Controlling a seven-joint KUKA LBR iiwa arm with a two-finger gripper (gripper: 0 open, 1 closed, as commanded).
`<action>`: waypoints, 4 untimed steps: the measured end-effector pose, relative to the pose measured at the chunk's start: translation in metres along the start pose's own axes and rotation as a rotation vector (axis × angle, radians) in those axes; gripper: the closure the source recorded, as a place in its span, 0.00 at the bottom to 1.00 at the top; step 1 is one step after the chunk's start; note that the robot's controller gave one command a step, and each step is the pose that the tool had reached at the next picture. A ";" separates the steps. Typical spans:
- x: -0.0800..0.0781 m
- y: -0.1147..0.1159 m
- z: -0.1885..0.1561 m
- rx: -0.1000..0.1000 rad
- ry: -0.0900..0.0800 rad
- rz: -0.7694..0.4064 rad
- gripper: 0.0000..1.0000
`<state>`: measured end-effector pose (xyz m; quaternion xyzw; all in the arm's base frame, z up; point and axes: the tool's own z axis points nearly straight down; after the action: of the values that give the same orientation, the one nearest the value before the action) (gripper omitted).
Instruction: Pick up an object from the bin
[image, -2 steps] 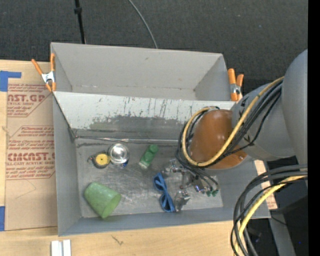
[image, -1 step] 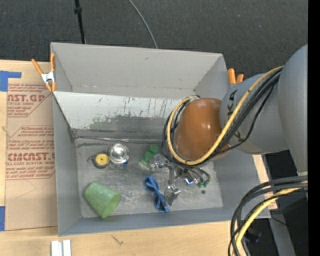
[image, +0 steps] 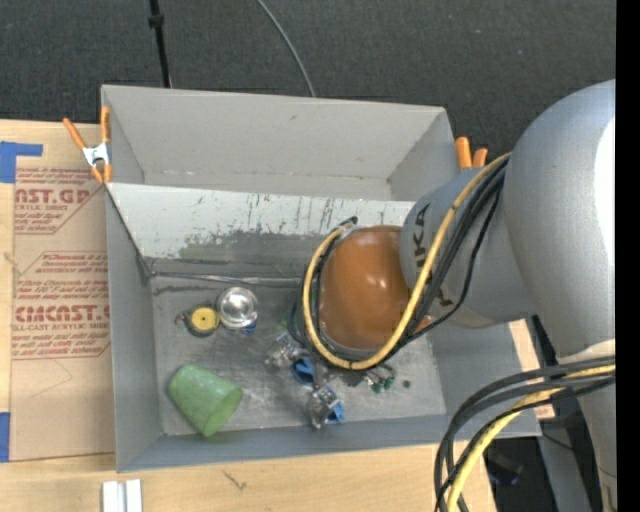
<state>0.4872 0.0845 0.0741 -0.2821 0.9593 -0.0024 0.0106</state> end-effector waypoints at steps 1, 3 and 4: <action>-0.024 -0.083 0.003 -0.013 0.012 -0.106 0.00; -0.011 -0.147 0.005 -0.030 0.025 -0.275 0.00; -0.012 -0.154 0.001 -0.012 0.016 -0.268 1.00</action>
Offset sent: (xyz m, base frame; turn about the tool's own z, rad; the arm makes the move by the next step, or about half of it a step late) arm 0.0620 -0.0580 -0.0041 -0.1085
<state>0.5803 -0.0384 0.0747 -0.4077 0.9131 -0.0004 0.0011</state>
